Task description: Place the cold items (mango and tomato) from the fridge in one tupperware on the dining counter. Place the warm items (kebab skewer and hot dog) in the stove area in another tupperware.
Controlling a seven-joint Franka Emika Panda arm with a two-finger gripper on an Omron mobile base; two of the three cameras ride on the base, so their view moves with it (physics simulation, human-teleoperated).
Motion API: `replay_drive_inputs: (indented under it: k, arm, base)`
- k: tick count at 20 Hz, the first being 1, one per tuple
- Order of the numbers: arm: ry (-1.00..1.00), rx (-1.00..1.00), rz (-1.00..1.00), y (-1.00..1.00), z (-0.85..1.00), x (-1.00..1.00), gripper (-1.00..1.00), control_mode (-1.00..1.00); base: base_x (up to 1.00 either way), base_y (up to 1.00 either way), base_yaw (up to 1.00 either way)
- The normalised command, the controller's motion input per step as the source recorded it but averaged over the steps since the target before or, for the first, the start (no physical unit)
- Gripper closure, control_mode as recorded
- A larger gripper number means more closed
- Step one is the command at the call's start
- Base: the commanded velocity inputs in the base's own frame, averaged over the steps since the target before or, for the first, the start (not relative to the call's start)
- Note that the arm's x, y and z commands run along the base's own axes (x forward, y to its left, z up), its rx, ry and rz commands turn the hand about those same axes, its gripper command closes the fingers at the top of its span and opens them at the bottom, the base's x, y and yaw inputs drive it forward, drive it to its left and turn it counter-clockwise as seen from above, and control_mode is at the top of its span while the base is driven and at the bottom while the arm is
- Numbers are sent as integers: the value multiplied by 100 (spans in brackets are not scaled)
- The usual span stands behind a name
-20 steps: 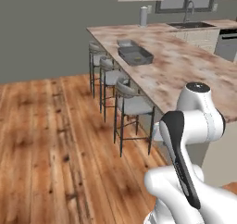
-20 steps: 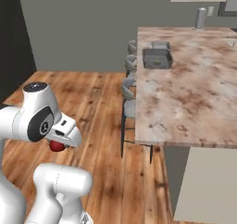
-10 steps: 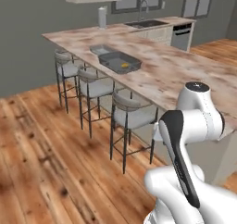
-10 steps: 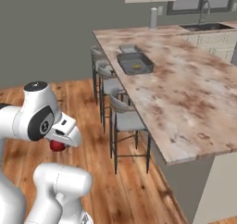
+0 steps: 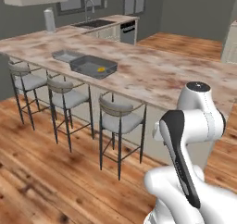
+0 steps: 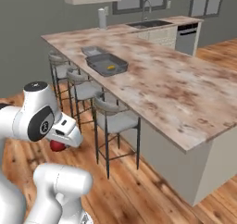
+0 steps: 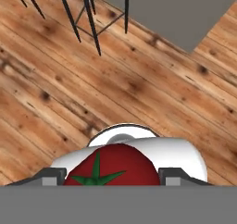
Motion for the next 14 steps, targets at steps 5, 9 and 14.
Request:
replay_drive_inputs:
  k: [5,9,14]
  arm:
    - [0,0,0,0,0,0,100,100]
    - [0,0,0,0,0,0,100,100]
    - [0,0,0,0,0,0,100,100]
  base:
    - [46,100,-40]
    - [26,100,-35]
    - [36,100,-40]
